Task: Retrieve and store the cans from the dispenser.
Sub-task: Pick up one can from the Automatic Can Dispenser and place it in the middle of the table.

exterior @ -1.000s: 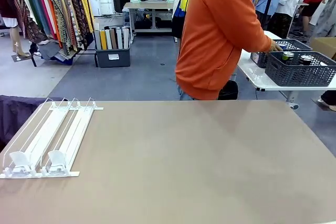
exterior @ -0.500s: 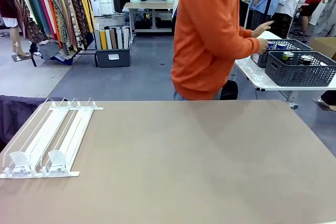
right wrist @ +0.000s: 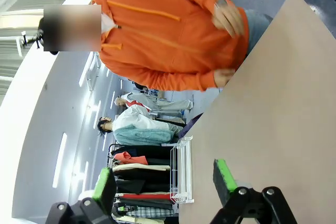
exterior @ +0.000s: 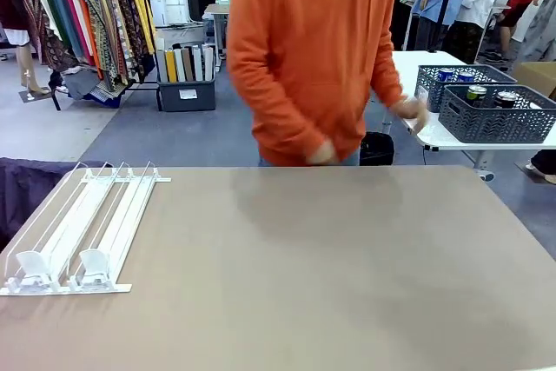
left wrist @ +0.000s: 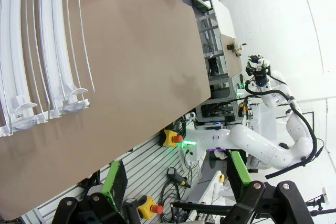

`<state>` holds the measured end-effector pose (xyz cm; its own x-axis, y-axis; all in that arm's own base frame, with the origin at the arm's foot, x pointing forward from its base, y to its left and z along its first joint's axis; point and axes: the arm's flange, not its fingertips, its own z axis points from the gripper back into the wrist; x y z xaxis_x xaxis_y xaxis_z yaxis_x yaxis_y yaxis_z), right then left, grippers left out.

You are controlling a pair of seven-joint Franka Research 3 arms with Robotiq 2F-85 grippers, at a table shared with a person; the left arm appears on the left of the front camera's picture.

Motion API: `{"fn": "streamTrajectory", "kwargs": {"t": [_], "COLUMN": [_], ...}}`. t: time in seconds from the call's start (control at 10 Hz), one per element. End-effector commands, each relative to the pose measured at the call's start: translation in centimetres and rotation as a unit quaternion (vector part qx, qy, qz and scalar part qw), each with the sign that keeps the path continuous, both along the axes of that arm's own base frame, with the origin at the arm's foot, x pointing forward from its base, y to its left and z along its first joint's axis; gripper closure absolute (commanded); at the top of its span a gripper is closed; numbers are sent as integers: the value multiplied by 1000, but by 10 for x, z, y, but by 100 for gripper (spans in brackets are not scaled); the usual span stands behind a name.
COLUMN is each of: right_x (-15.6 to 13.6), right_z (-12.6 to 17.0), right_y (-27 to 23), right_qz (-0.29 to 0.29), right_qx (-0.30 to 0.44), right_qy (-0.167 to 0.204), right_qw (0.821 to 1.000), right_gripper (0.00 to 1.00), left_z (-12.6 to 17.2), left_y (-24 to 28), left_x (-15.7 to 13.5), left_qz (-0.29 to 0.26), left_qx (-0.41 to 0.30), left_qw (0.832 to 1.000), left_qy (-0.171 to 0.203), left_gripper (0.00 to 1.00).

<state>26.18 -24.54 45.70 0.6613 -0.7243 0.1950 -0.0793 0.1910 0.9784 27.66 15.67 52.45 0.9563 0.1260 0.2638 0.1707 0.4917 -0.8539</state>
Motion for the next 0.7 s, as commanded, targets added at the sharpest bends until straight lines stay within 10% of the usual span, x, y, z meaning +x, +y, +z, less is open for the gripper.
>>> {"fn": "streamTrajectory", "kwargs": {"t": [0.0,0.6], "right_x": [2,2], "right_z": [1,1], "right_y": [1,1], "right_qz": [-1,-1], "right_qx": [2,2], "right_qy": [-12,-12], "right_qw": [1000,1000], "right_gripper": [0,0], "left_z": [1,1], "left_y": [1,1], "left_x": [2,2], "left_qz": [-4,-4], "left_qx": [-8,-8], "left_qw": [1000,1000], "left_qy": [-11,-11], "left_gripper": [0,0]}}
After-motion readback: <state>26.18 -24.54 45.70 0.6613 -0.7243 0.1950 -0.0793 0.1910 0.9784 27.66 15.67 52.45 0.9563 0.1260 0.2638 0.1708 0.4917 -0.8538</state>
